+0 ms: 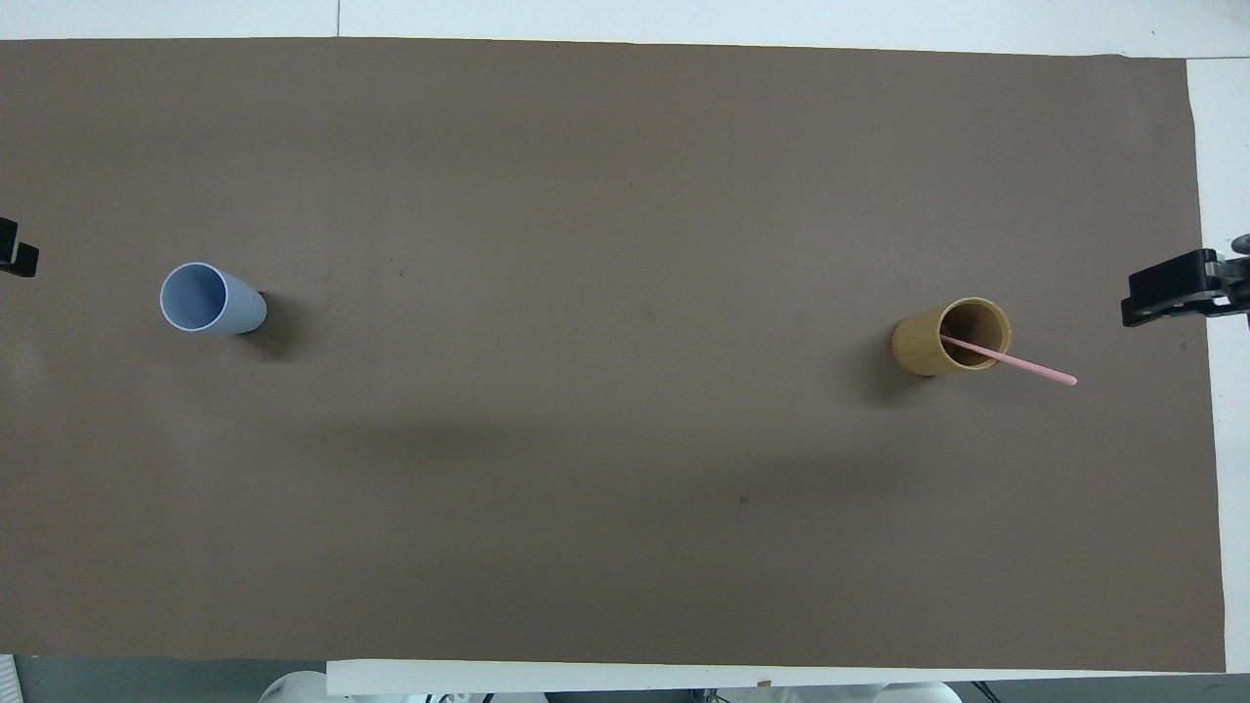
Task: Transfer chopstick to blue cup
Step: 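Reach the left gripper to the light blue cup and grasp it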
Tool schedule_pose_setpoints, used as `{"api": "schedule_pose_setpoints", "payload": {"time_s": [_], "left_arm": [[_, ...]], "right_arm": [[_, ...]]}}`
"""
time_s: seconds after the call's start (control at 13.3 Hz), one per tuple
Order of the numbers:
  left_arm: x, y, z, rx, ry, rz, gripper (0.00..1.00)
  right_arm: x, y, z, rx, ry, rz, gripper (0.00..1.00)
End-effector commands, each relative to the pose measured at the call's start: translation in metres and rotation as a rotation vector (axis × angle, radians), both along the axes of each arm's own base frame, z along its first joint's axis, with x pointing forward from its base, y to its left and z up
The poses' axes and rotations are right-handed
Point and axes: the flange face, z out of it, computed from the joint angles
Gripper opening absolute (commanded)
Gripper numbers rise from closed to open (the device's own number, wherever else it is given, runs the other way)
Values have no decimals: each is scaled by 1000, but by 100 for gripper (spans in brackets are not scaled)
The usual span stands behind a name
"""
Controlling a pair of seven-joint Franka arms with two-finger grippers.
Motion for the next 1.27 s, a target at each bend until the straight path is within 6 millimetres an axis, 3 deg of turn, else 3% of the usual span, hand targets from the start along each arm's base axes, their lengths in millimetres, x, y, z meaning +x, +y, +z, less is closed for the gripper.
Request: {"api": "schedule_pose_setpoints", "payload": {"time_s": [0.0, 0.07, 0.22, 0.45, 0.6, 0.82, 1.12, 1.2], "left_arm": [[-4, 2, 5, -10, -15, -1, 100], [-4, 3, 4, -10, -17, 2, 100], [-3, 17, -22, -9, -65, 91, 100], [16, 39, -100, -9, -104, 267, 100], [16, 74, -162, -7, -118, 322, 100], [8, 76, -236, -10, -127, 336, 100], [1, 73, -272, -8, -110, 330, 98], [0, 71, -281, -10, -111, 330, 87]], "right_arm": [[-6, -2, 0, 10, 3, 0, 100], [-6, -2, 0, 10, 3, 0, 100], [-6, -2, 0, 10, 2, 0, 100], [-6, -2, 0, 10, 3, 0, 100], [-6, -2, 0, 10, 3, 0, 100], [-6, -2, 0, 10, 3, 0, 100], [-6, -2, 0, 10, 3, 0, 100], [-6, -2, 0, 10, 3, 0, 100]]}}
